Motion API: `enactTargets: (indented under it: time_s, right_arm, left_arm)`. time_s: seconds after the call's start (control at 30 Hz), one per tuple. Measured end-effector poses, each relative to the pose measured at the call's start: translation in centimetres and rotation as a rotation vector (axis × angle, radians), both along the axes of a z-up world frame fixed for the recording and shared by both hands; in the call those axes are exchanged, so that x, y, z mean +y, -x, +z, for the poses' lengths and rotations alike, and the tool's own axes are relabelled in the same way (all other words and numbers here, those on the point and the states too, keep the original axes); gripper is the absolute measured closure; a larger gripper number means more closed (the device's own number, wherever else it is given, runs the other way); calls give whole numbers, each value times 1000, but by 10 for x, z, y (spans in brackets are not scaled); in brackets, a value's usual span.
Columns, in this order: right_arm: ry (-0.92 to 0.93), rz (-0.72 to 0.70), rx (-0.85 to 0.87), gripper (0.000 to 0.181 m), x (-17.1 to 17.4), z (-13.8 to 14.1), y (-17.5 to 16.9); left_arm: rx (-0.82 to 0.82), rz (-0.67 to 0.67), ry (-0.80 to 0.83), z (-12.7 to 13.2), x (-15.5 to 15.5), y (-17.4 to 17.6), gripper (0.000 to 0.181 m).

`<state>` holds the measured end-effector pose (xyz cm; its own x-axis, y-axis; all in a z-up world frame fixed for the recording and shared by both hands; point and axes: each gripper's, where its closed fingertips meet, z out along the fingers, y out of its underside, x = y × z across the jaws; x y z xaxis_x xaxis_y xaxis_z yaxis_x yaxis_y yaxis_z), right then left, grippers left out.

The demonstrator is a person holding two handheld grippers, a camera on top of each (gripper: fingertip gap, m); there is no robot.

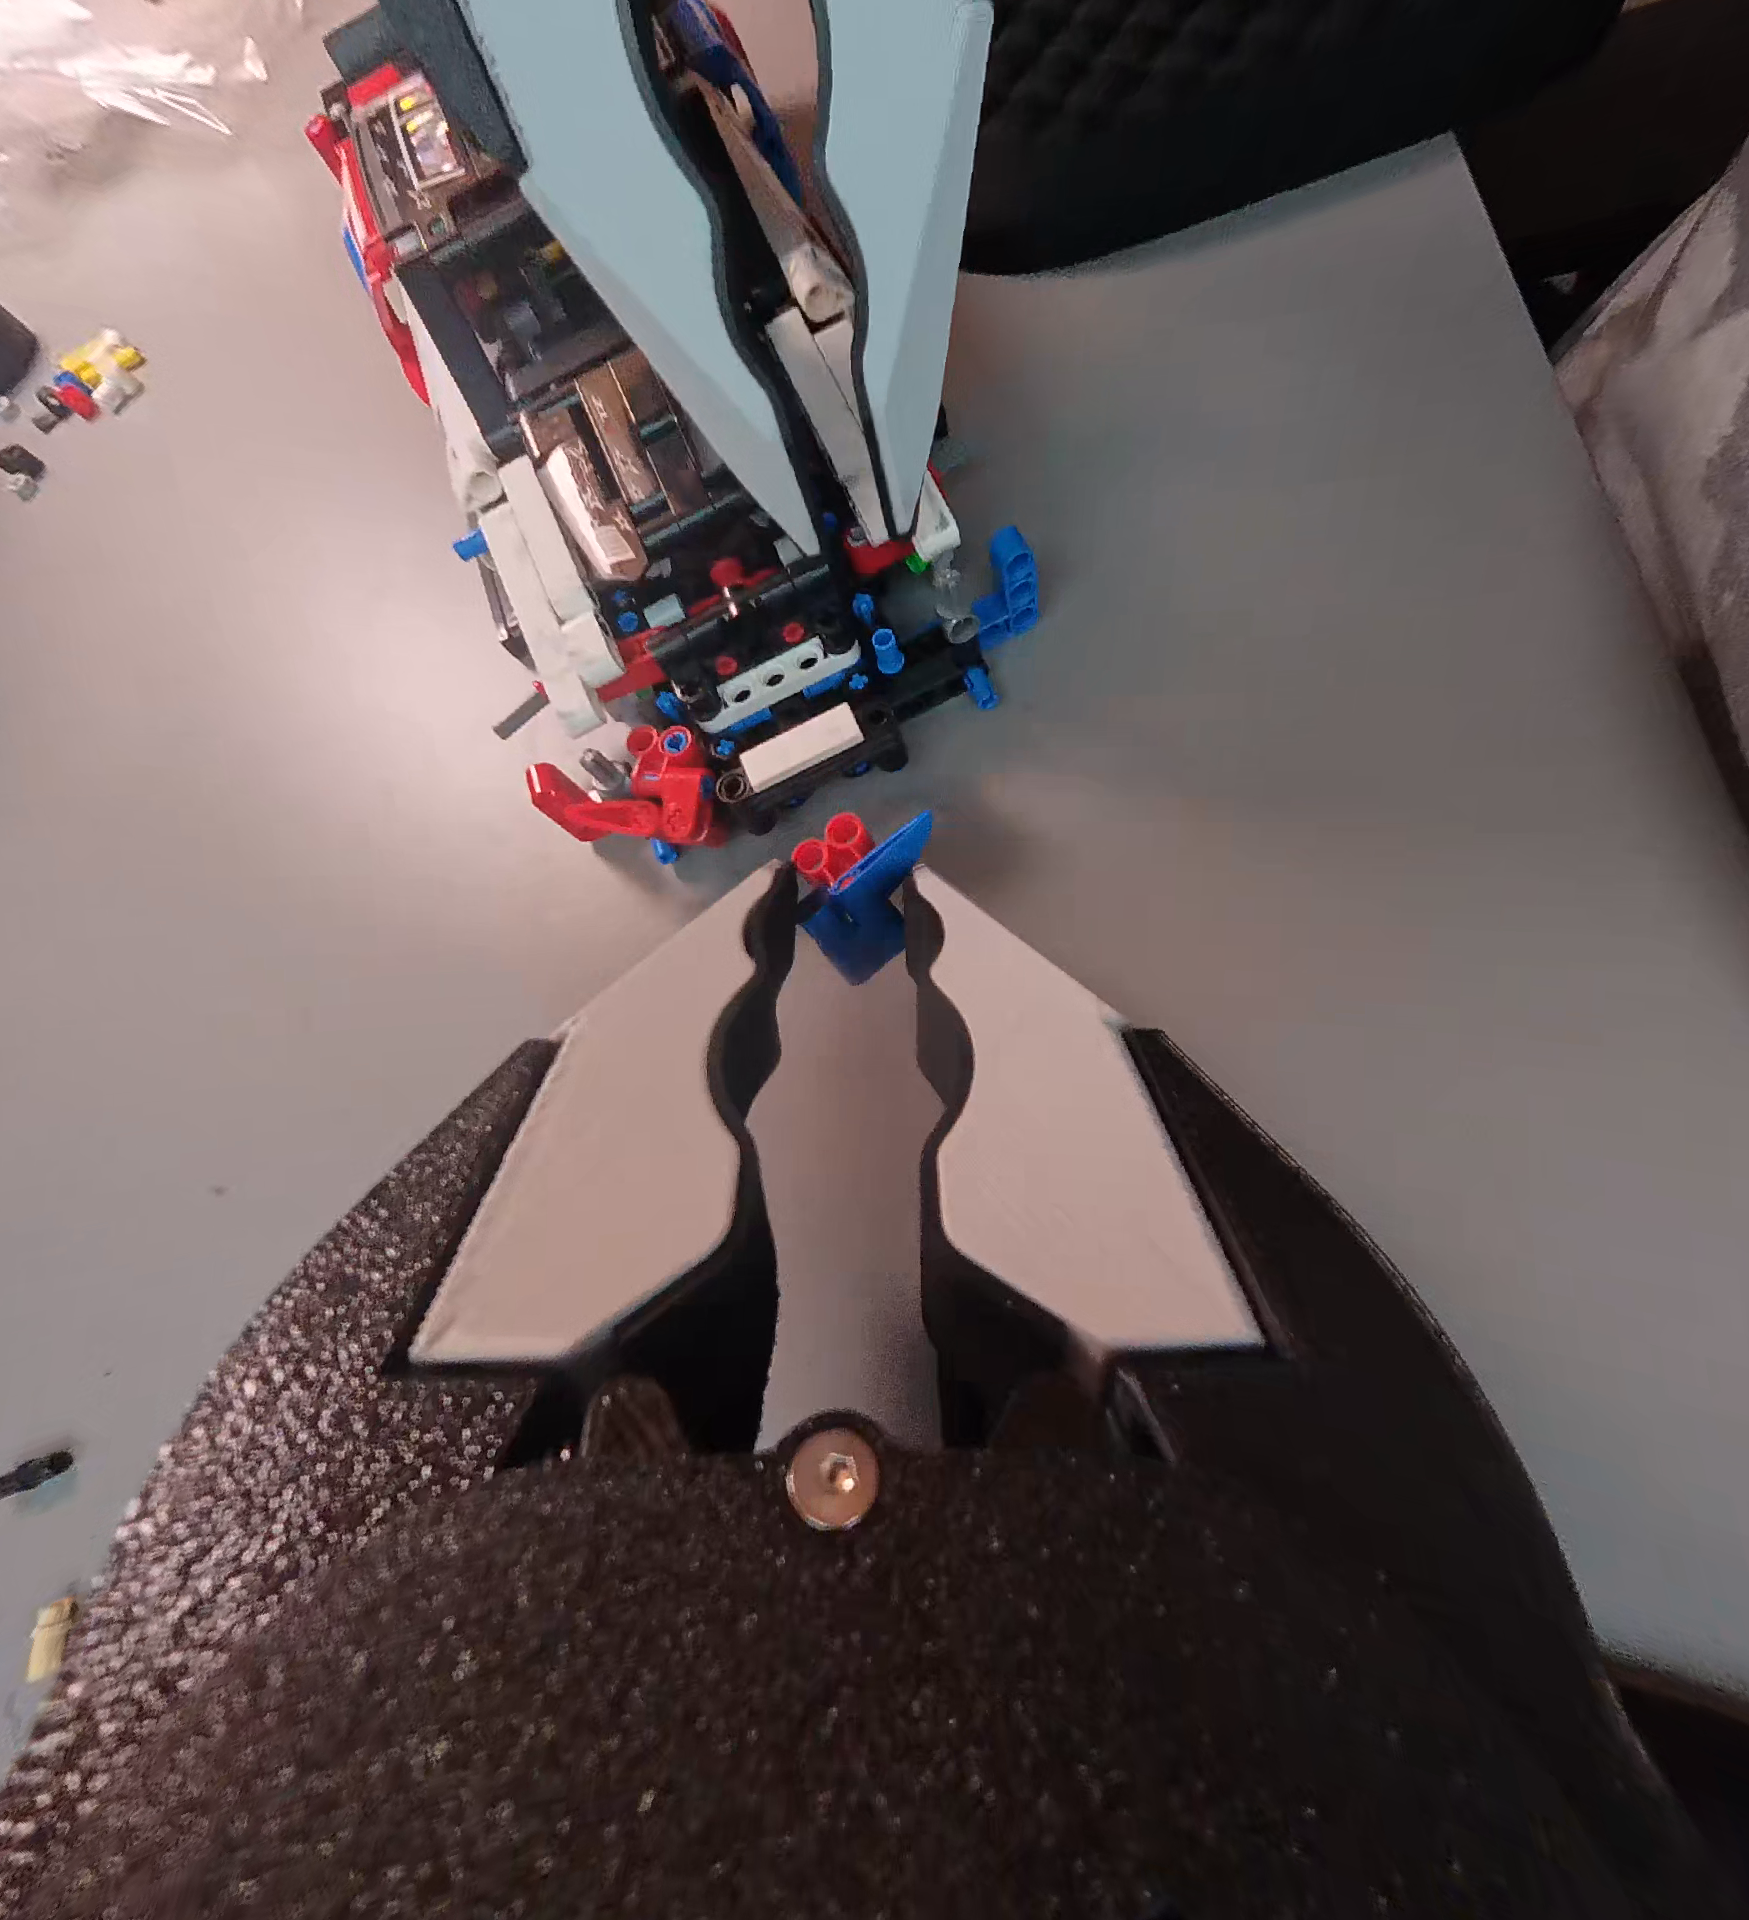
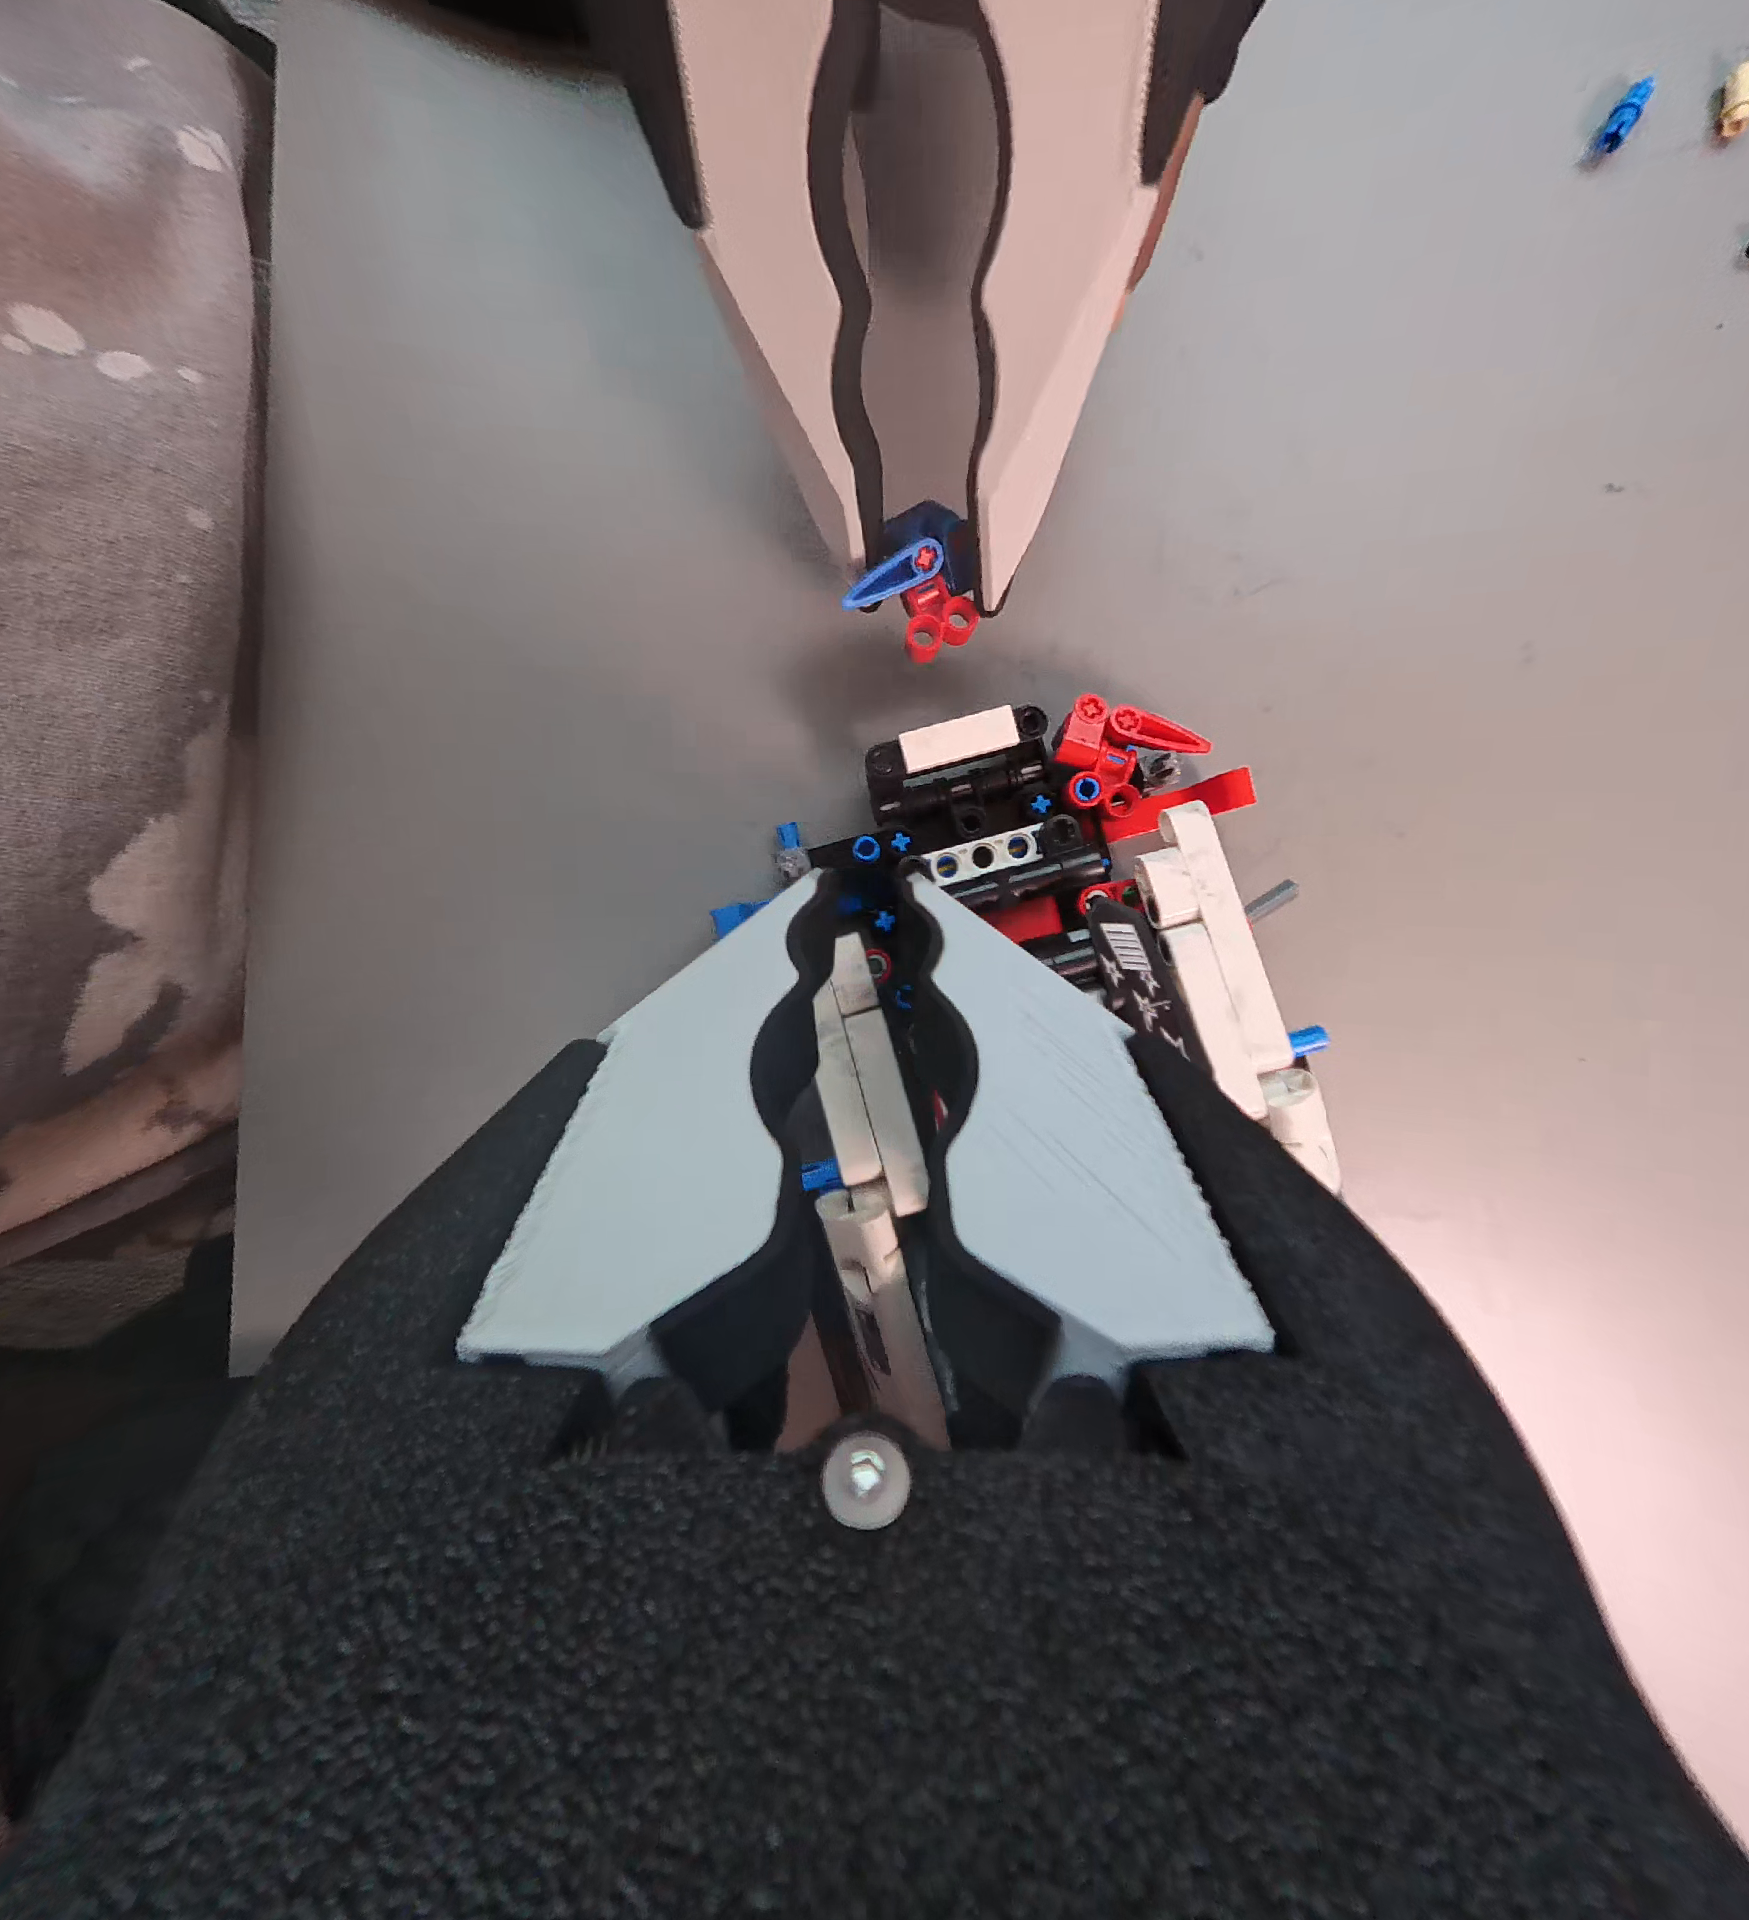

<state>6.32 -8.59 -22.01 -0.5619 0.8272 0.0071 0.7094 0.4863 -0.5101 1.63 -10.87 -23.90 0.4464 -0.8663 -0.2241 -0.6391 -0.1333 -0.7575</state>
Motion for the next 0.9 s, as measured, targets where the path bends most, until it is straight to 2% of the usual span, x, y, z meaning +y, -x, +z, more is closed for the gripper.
enactTargets:
  time_s: [0.03,0.37,0.9]
  right_arm:
    - [1,4,3,172,-1,0,0]
    - [-35,34,-21,173,-4,-3,3]
    - [-152,-3,-54,171,12,-7,9]
  left_arm:
    - [3,4,14,-3,0,1,162]
    - [35,36,40,-13,0,9,162]
    - [58,182,57,-18,15,33,160]
